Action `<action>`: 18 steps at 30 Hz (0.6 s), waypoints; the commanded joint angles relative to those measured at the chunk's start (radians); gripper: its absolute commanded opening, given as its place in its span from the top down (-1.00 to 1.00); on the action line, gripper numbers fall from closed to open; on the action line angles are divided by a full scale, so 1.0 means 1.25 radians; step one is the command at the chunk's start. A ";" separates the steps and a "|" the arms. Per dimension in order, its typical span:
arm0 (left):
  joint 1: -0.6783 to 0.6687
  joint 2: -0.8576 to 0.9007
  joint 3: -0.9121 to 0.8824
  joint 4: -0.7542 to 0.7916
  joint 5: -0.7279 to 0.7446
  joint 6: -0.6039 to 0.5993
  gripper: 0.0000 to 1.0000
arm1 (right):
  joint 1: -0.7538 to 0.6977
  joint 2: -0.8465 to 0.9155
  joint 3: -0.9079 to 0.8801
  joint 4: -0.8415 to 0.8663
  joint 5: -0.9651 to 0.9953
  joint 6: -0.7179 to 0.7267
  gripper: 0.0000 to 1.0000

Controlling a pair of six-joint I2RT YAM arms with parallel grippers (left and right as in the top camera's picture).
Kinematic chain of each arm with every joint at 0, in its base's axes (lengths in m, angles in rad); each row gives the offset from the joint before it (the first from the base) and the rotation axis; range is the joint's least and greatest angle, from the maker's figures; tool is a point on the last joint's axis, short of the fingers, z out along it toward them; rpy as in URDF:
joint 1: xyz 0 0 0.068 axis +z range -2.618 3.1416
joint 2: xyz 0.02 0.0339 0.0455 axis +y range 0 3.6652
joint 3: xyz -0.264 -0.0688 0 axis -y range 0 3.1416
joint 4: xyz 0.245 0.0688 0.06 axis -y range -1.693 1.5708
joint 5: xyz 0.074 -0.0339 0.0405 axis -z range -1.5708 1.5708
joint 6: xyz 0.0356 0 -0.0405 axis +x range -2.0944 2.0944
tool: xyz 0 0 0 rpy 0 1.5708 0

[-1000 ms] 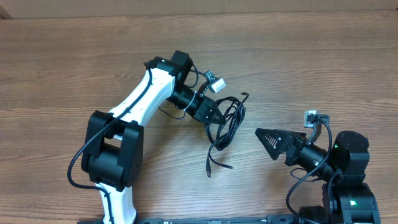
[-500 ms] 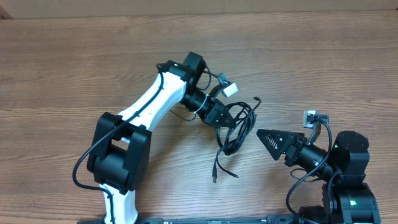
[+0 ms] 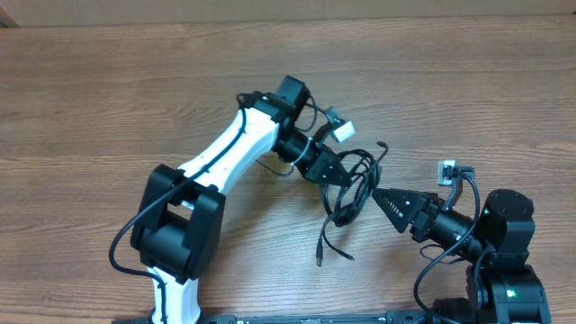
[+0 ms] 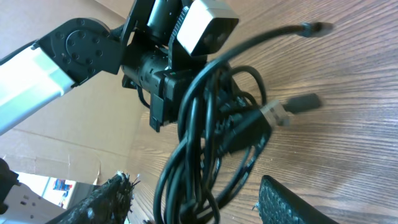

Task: Untangle cables
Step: 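Move the right gripper open toward the cables held by the left gripper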

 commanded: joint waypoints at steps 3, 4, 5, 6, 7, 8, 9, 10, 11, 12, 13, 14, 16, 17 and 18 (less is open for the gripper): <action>-0.039 0.010 0.022 0.043 0.022 -0.048 0.91 | -0.002 -0.002 0.023 0.004 -0.010 -0.003 -0.07; -0.043 0.010 0.022 0.051 0.023 -0.048 0.92 | -0.002 -0.002 0.023 0.004 -0.010 -0.003 0.04; -0.045 0.010 0.022 0.057 0.022 -0.052 0.92 | -0.002 -0.002 0.023 0.004 -0.010 -0.003 0.11; -0.046 0.010 0.022 0.060 0.022 -0.058 0.92 | -0.002 -0.002 0.023 0.004 -0.010 -0.003 0.13; -0.046 0.010 0.022 0.061 0.022 -0.062 0.91 | -0.002 -0.002 0.023 0.003 -0.010 -0.003 0.16; -0.046 0.010 0.022 0.060 0.022 -0.062 0.92 | -0.002 -0.002 0.023 0.001 -0.010 -0.003 0.20; -0.046 0.010 0.022 0.060 0.022 -0.062 0.92 | -0.002 -0.002 0.023 0.000 -0.010 -0.003 0.25; -0.044 0.010 0.022 0.060 0.022 -0.062 0.92 | -0.002 -0.002 0.023 0.000 -0.010 -0.003 0.31; -0.043 0.010 0.022 0.060 0.022 -0.062 0.92 | -0.002 -0.002 0.023 0.001 -0.010 -0.003 0.36; -0.042 0.010 0.022 0.060 0.022 -0.062 0.92 | -0.002 -0.002 0.023 0.001 -0.010 -0.003 0.41; -0.042 0.010 0.022 0.060 0.022 -0.062 0.91 | -0.002 -0.002 0.023 0.001 -0.010 -0.003 0.45; -0.042 0.010 0.022 0.060 0.023 -0.062 0.92 | -0.002 -0.002 0.023 0.001 -0.010 -0.003 0.48; -0.042 0.010 0.022 0.060 0.023 -0.066 0.92 | -0.002 -0.002 0.023 0.001 -0.010 -0.003 0.55; -0.043 0.010 0.022 0.060 0.022 -0.065 0.92 | -0.002 -0.002 0.023 0.001 -0.010 -0.003 0.60; -0.044 0.010 0.022 0.060 0.023 -0.066 0.92 | -0.002 -0.002 0.023 0.001 -0.010 -0.003 0.63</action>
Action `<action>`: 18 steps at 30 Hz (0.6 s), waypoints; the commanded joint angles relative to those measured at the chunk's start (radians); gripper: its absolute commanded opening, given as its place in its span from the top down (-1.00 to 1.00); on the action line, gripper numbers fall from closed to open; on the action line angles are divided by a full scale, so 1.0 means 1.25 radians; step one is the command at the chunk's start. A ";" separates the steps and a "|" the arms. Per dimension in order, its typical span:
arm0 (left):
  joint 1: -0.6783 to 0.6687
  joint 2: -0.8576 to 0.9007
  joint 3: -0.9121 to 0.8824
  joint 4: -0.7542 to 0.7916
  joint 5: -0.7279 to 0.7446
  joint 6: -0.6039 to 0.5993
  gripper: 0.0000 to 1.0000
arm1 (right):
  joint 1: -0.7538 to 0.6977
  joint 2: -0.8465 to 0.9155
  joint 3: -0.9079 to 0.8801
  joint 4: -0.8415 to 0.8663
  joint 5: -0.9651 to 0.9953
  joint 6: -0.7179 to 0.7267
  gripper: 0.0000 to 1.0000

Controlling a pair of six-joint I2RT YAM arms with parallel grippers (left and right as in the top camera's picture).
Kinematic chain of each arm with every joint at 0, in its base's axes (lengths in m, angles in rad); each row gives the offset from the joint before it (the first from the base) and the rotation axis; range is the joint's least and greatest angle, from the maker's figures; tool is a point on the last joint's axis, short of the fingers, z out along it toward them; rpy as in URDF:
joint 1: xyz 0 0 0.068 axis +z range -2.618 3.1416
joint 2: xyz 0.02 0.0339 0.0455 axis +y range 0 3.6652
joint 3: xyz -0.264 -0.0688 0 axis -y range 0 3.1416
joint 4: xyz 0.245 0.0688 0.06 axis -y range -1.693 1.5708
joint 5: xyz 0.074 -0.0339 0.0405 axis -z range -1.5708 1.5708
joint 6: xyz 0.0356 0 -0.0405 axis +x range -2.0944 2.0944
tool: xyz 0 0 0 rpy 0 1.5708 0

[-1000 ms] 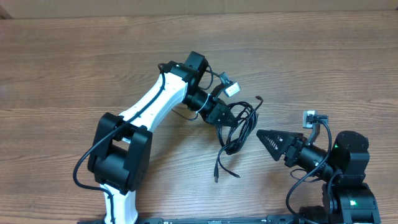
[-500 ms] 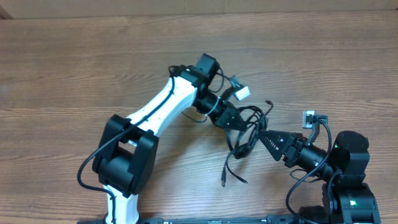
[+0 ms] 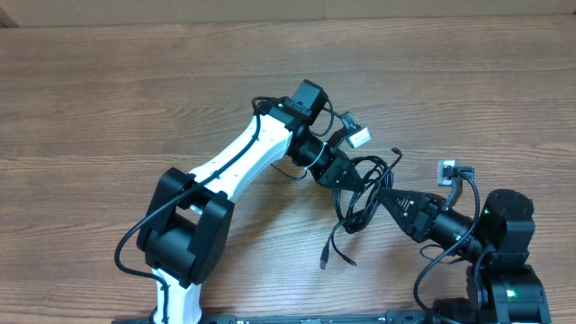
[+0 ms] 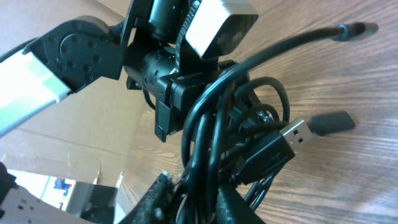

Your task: Untangle cables

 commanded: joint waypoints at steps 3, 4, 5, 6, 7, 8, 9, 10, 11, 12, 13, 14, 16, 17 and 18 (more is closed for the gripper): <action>0.002 0.010 0.022 0.001 0.022 -0.017 0.92 | -0.002 -0.002 0.023 0.001 -0.008 0.000 0.75; 0.001 0.010 0.022 0.001 0.022 -0.016 0.91 | -0.002 -0.002 0.023 0.001 -0.008 0.000 0.78; 0.001 0.010 0.022 0.001 0.022 -0.016 0.92 | -0.002 -0.002 0.023 0.001 -0.008 0.000 0.81; 0.001 0.010 0.022 0.000 0.022 -0.017 0.91 | -0.002 -0.002 0.023 0.001 -0.008 0.000 0.84; 0.001 0.010 0.022 0.001 0.022 -0.017 0.92 | -0.002 -0.002 0.023 0.001 -0.008 0.000 0.87; 0.001 0.010 0.022 0.001 0.022 -0.016 0.92 | -0.002 -0.002 0.023 0.001 -0.008 0.000 0.88; 0.001 0.010 0.022 0.001 0.022 -0.016 0.91 | -0.002 -0.002 0.023 0.001 -0.008 0.000 0.88; 0.001 0.010 0.022 0.001 0.022 -0.016 0.92 | -0.002 -0.002 0.023 0.001 -0.008 0.000 0.89; 0.001 0.010 0.022 0.001 0.022 -0.016 0.92 | -0.002 -0.002 0.023 0.001 -0.008 0.000 0.89; 0.001 0.010 0.022 0.001 0.022 -0.016 0.92 | -0.002 -0.002 0.023 0.002 -0.008 0.000 0.89; 0.001 0.010 0.022 0.001 0.022 -0.016 0.92 | -0.002 -0.002 0.023 0.002 -0.008 0.000 0.89; 0.001 0.010 0.022 0.001 0.022 -0.016 0.92 | -0.002 -0.002 0.023 0.002 -0.008 0.000 0.89; 0.001 0.010 0.022 0.000 0.024 -0.017 0.92 | -0.002 -0.002 0.023 0.002 -0.008 0.000 0.90; 0.001 0.010 0.022 0.000 0.025 -0.017 0.92 | -0.002 -0.002 0.023 0.002 -0.008 0.000 0.90; 0.001 0.010 0.022 0.000 0.025 -0.017 0.91 | -0.002 -0.002 0.023 0.002 -0.007 0.000 0.90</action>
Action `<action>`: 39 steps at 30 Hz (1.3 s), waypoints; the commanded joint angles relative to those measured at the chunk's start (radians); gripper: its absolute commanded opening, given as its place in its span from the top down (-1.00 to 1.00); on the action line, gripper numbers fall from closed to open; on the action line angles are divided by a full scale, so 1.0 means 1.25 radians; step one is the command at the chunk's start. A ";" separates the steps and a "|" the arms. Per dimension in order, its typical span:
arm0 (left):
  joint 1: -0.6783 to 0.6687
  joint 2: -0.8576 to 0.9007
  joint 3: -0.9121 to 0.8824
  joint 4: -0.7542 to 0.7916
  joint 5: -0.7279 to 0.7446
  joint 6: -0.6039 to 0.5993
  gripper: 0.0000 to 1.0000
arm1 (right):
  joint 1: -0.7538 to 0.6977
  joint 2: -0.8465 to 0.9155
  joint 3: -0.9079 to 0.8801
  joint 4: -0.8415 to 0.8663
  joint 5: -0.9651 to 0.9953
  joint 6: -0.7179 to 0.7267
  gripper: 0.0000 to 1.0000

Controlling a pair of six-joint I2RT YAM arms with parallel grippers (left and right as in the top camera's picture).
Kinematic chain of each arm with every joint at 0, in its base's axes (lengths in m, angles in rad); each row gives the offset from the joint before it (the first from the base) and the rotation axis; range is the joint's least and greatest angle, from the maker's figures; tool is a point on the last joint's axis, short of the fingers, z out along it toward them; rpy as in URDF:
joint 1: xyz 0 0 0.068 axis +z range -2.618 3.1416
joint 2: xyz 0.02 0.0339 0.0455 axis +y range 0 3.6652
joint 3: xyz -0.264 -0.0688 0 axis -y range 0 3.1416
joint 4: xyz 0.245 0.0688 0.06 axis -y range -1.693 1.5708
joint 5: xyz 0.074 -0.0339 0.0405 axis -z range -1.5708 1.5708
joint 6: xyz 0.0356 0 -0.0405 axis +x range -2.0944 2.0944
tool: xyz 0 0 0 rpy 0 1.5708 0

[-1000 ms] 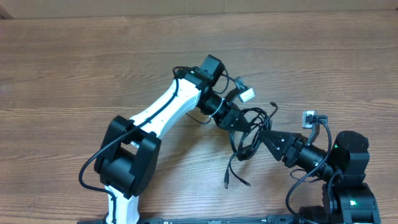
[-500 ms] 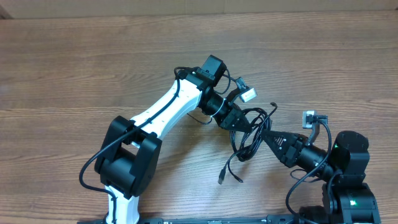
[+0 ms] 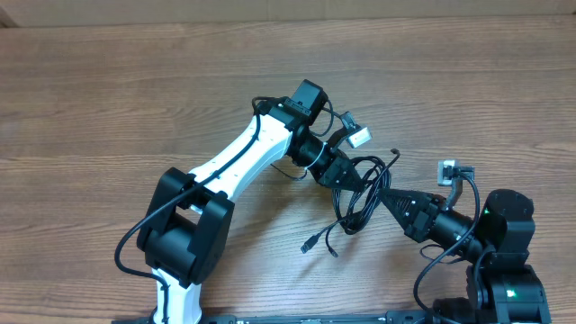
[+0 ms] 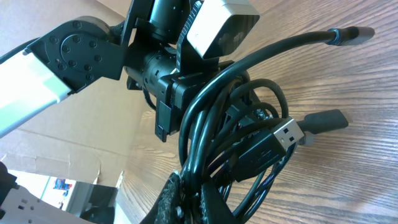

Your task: Untangle cables

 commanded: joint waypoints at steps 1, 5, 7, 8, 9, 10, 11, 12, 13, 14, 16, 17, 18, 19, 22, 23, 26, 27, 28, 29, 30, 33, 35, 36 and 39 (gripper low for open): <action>0.001 0.010 0.022 -0.001 0.025 -0.012 0.92 | -0.002 -0.002 0.023 0.001 -0.007 -0.001 0.90; -0.007 0.010 0.022 -0.006 0.031 -0.011 0.91 | -0.002 -0.002 0.023 0.001 -0.004 -0.001 0.91; -0.014 0.010 0.022 -0.005 0.031 -0.011 0.92 | -0.002 -0.002 0.023 0.001 0.002 -0.001 0.91; -0.018 0.010 0.022 -0.004 0.031 -0.011 0.92 | -0.002 -0.002 0.023 0.001 0.006 -0.001 0.91; -0.022 0.010 0.022 -0.004 0.031 -0.011 0.92 | -0.002 -0.002 0.023 0.001 0.010 -0.001 0.91; -0.025 0.010 0.022 -0.004 0.031 -0.011 0.91 | -0.002 -0.002 0.023 0.001 0.011 -0.001 0.91; -0.028 0.010 0.022 -0.002 0.031 -0.011 0.91 | -0.002 -0.002 0.023 0.001 0.011 -0.001 0.91; -0.030 0.010 0.022 -0.002 0.031 -0.011 0.91 | -0.002 -0.002 0.023 0.001 0.011 -0.001 0.91; -0.032 0.010 0.022 -0.002 0.031 -0.011 0.92 | -0.002 -0.002 0.023 0.001 0.011 -0.001 0.91; -0.033 0.010 0.022 -0.001 0.031 -0.011 0.92 | -0.002 -0.002 0.023 0.001 0.011 -0.001 0.91; -0.033 0.010 0.022 -0.001 0.031 -0.011 0.92 | -0.002 -0.002 0.023 0.001 0.011 -0.001 0.91; -0.033 0.010 0.022 -0.001 0.031 -0.011 0.92 | -0.002 -0.002 0.023 0.001 0.011 -0.001 0.91; -0.033 0.010 0.022 -0.001 0.031 -0.011 0.92 | -0.002 -0.002 0.023 0.001 0.011 -0.001 0.91; -0.033 0.010 0.022 -0.001 0.031 -0.011 0.91 | -0.002 -0.002 0.023 0.001 0.011 -0.001 0.90; -0.033 0.010 0.022 -0.001 0.031 -0.011 0.92 | -0.002 -0.002 0.023 0.001 0.011 -0.001 0.79; -0.033 0.010 0.022 -0.001 0.031 -0.011 0.92 | -0.002 -0.002 0.023 0.001 0.011 0.000 0.70; -0.033 0.010 0.022 -0.001 0.032 -0.011 0.92 | -0.002 -0.002 0.023 0.001 0.011 -0.001 0.63; -0.033 0.010 0.022 -0.002 0.032 -0.011 0.91 | -0.002 -0.002 0.022 0.001 0.011 -0.001 0.58; -0.033 0.010 0.022 -0.002 0.032 -0.011 0.92 | -0.002 -0.002 0.022 0.001 0.011 -0.001 0.58; -0.033 0.010 0.022 -0.002 0.032 -0.011 0.91 | -0.002 -0.002 0.022 0.001 0.011 -0.001 0.58; -0.033 0.010 0.022 -0.002 0.035 -0.011 0.91 | -0.002 -0.002 0.022 0.001 0.011 -0.001 0.59; -0.033 0.010 0.022 -0.001 0.053 -0.011 0.91 | -0.002 -0.002 0.022 0.001 0.011 0.000 0.75; -0.033 0.010 0.022 -0.002 0.052 -0.011 0.92 | -0.002 -0.002 0.022 0.001 0.011 -0.001 0.87; -0.033 0.010 0.022 -0.002 0.052 -0.011 0.92 | -0.002 -0.002 0.022 0.001 0.011 -0.001 0.92; -0.033 0.010 0.022 -0.002 0.053 -0.011 0.92 | -0.002 -0.002 0.022 0.001 0.011 0.000 0.93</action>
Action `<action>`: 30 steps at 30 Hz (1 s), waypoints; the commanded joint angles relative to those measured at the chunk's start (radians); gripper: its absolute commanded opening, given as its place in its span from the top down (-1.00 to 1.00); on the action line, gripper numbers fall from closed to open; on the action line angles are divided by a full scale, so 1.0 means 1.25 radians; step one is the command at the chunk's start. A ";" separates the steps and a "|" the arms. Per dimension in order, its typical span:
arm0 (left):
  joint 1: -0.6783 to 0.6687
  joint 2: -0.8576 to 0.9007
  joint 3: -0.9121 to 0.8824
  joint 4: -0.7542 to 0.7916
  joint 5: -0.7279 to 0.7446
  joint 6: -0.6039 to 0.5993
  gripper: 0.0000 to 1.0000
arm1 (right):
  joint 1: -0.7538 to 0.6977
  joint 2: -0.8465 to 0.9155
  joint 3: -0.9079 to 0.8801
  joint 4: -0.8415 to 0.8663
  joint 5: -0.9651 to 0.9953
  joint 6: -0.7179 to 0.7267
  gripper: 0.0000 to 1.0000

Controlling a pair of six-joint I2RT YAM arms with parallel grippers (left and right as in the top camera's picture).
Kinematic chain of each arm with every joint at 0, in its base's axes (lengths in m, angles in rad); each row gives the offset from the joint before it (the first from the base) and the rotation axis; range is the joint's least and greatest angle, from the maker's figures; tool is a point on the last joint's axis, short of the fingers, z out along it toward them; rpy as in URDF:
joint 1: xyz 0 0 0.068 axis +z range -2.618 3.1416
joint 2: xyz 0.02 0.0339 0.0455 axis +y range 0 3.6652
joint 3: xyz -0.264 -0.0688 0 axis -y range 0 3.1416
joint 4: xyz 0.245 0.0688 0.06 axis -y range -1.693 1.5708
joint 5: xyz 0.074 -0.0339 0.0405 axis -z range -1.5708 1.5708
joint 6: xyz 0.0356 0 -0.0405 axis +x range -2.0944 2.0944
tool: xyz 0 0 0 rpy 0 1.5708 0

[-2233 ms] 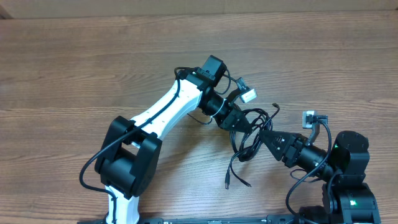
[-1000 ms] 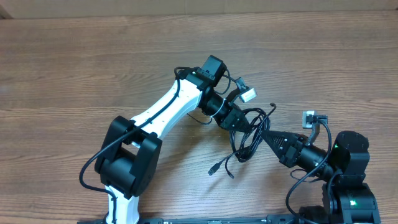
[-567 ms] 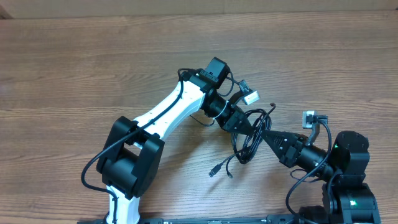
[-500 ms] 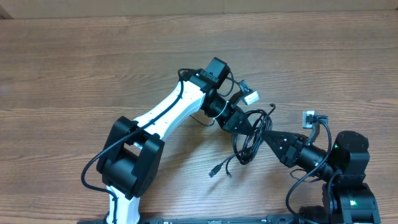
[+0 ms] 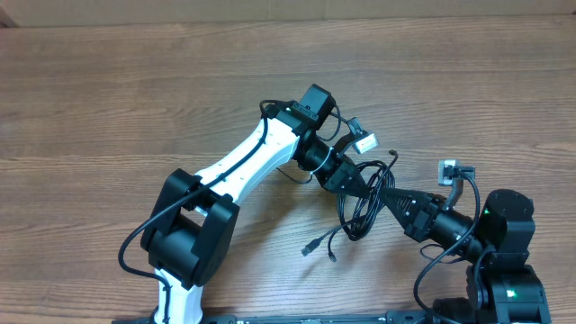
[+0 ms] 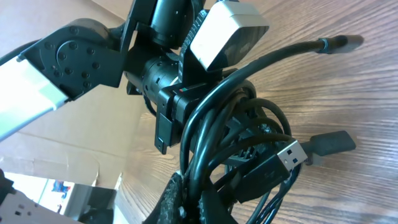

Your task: Untangle cables

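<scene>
A tangle of black cables (image 5: 364, 200) hangs between my two grippers just above the wooden table (image 5: 135, 108). My left gripper (image 5: 351, 182) reaches in from the left and is shut on the top of the bundle, its fingertips buried among the strands. My right gripper (image 5: 385, 193) comes in from the right. In the right wrist view its fingers (image 6: 176, 200) are pinched shut on a few strands at the bundle's lower part. A USB plug (image 6: 291, 155) sticks out of the knot. Loose ends trail at the front left (image 5: 310, 245) and point up right (image 5: 393, 158).
The left arm's white wrist camera (image 5: 364, 141) sits just above the bundle. A cardboard wall runs along the table's far edge (image 5: 288, 11). Bare wood lies around the arms on all sides.
The left arm has shifted slightly right and away from me with the bundle, and the cable loops hang a bit lower. Both grippers keep their hold.
The left gripper held the bundle while my right gripper stood open a little to its right. Then the two had come together with the right fingers closing around strands. Then the right gripper was shut on them, one loose end lay further left, and now the bundle is stretched between both grippers.
</scene>
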 commanded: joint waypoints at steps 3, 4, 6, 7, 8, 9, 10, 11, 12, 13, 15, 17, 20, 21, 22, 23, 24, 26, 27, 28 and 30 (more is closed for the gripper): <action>-0.005 0.006 0.022 -0.002 0.049 -0.005 0.91 | -0.002 -0.002 0.022 0.001 0.002 -0.003 0.93; -0.005 0.006 0.022 -0.002 0.049 -0.005 0.91 | -0.002 -0.002 0.022 0.001 0.002 -0.003 0.93; -0.005 0.006 0.022 -0.002 0.049 -0.005 0.92 | -0.002 -0.002 0.022 0.001 0.002 -0.003 0.93; -0.005 0.006 0.022 -0.002 0.048 -0.005 0.92 | -0.002 -0.002 0.022 0.000 0.002 -0.003 0.93; -0.005 0.006 0.022 -0.002 0.048 -0.005 0.91 | -0.002 -0.002 0.022 0.000 0.003 -0.003 0.93; -0.005 0.006 0.022 -0.002 0.046 -0.005 0.92 | -0.002 -0.002 0.022 -0.002 0.004 -0.003 0.93; -0.004 0.006 0.022 -0.002 0.045 -0.005 0.92 | -0.002 -0.002 0.022 -0.006 0.013 -0.003 0.93; -0.001 0.006 0.022 -0.003 0.045 -0.005 0.92 | -0.002 -0.002 0.022 -0.013 0.024 -0.003 0.93; 0.002 0.006 0.022 -0.007 0.045 -0.005 0.92 | -0.002 -0.002 0.022 -0.028 0.046 -0.003 0.93; 0.007 0.006 0.022 -0.013 0.045 -0.005 0.92 | -0.002 -0.002 0.022 -0.045 0.069 -0.003 0.93; 0.017 0.006 0.022 -0.025 0.041 -0.005 0.92 | -0.002 -0.002 0.022 -0.084 0.121 -0.003 0.93; 0.028 0.006 0.022 -0.042 0.039 -0.005 0.92 | -0.002 -0.002 0.022 -0.110 0.157 -0.003 0.93; 0.042 0.006 0.022 -0.063 0.037 -0.005 0.91 | -0.002 -0.002 0.022 -0.114 0.175 -0.003 0.93; 0.045 0.006 0.022 -0.067 0.034 -0.005 0.92 | -0.002 -0.002 0.022 -0.115 0.184 -0.003 0.93; 0.048 0.006 0.022 -0.071 0.033 -0.005 0.92 | -0.002 -0.002 0.022 -0.116 0.194 -0.003 0.93; 0.050 0.006 0.022 -0.074 0.033 -0.005 0.92 | -0.002 -0.002 0.022 -0.119 0.205 -0.003 0.93; 0.052 0.006 0.022 -0.075 0.033 -0.005 0.92 | -0.002 -0.002 0.022 -0.122 0.214 -0.003 0.93; 0.052 0.006 0.022 -0.077 0.033 -0.005 0.92 | -0.002 -0.002 0.022 -0.131 0.226 -0.003 0.93; 0.052 0.006 0.022 -0.077 0.033 -0.005 0.92 | -0.002 -0.002 0.022 -0.138 0.234 -0.003 0.93; 0.052 0.006 0.022 -0.077 0.033 -0.005 0.92 | -0.002 -0.002 0.022 -0.144 0.240 -0.003 0.93; 0.052 0.006 0.022 -0.076 0.034 -0.005 0.92 | -0.002 -0.002 0.022 -0.158 0.256 -0.003 0.93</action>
